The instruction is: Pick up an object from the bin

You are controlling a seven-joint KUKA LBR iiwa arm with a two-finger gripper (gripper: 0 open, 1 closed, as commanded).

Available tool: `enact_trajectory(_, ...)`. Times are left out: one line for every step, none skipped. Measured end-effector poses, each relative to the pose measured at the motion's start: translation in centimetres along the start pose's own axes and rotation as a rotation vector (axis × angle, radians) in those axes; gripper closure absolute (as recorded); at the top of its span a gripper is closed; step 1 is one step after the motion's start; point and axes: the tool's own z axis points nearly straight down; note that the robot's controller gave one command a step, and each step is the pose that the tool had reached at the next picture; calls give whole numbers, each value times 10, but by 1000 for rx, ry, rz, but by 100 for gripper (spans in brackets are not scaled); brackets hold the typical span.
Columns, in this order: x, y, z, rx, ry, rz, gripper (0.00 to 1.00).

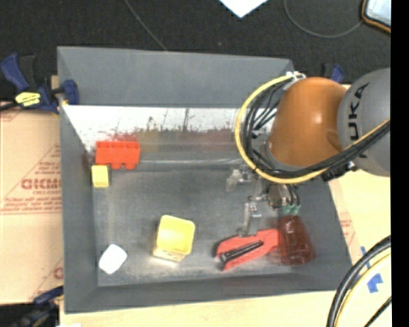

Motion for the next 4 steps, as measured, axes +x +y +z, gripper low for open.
enact_trajectory(0, 0, 0, 0, 0, 0, 0)
enact_trajectory(31, -30, 70, 1, -5, -197, 0)
enact_trajectory(61, -46, 86, 2, -6, -244, 0)
enact_trajectory(44, -50, 111, 1, -6, -213, 100)
